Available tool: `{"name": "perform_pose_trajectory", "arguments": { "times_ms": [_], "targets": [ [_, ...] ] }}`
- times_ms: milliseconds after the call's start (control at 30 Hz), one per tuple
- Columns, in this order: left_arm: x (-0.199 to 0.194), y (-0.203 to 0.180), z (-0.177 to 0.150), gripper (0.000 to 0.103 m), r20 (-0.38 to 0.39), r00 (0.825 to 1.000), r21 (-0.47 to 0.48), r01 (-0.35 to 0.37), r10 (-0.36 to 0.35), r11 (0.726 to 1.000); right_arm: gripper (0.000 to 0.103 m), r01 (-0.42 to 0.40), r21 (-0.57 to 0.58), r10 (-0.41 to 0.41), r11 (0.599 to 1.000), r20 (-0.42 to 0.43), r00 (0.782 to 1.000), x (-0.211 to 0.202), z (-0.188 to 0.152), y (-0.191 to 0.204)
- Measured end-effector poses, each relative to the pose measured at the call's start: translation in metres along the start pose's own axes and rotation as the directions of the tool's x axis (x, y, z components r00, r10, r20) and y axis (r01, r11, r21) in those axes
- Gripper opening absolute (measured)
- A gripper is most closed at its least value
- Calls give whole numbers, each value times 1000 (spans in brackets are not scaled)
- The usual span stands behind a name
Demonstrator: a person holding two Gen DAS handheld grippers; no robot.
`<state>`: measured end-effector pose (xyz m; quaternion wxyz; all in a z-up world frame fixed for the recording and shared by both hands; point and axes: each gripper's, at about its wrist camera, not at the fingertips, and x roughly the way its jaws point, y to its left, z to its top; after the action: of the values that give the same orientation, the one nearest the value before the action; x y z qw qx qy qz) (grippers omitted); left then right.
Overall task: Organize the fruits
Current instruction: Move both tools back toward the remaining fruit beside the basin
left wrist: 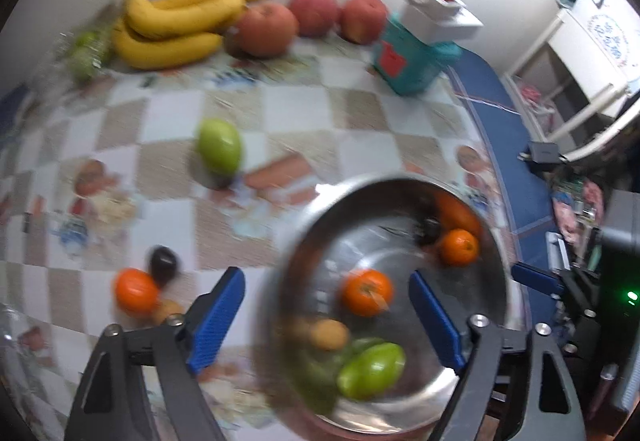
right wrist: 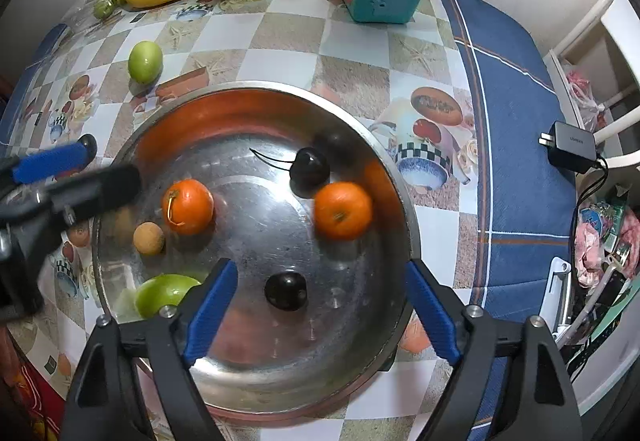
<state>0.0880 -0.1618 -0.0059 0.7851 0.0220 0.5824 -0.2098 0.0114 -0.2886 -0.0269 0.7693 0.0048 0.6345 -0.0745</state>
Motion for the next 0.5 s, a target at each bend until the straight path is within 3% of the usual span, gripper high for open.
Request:
{"name": "perform_pose_trajectory", "arguments": {
  "times_ms": [100,267,500],
  "targets": [
    [-3,19,3,98,22,998,-11,-63,63,998,90,2,-10,-1,1000,11,1000,-4,1,8],
    [-10,48,8,103,52,986,-22,-158,159,987,92,-19,-44,20,999,28,999,-6,5,23],
    [-24,82,7,103,79,958,-17,-277,277,961,97,-22,-114,27,993,49,998,-10,8,55]
  ]
}}
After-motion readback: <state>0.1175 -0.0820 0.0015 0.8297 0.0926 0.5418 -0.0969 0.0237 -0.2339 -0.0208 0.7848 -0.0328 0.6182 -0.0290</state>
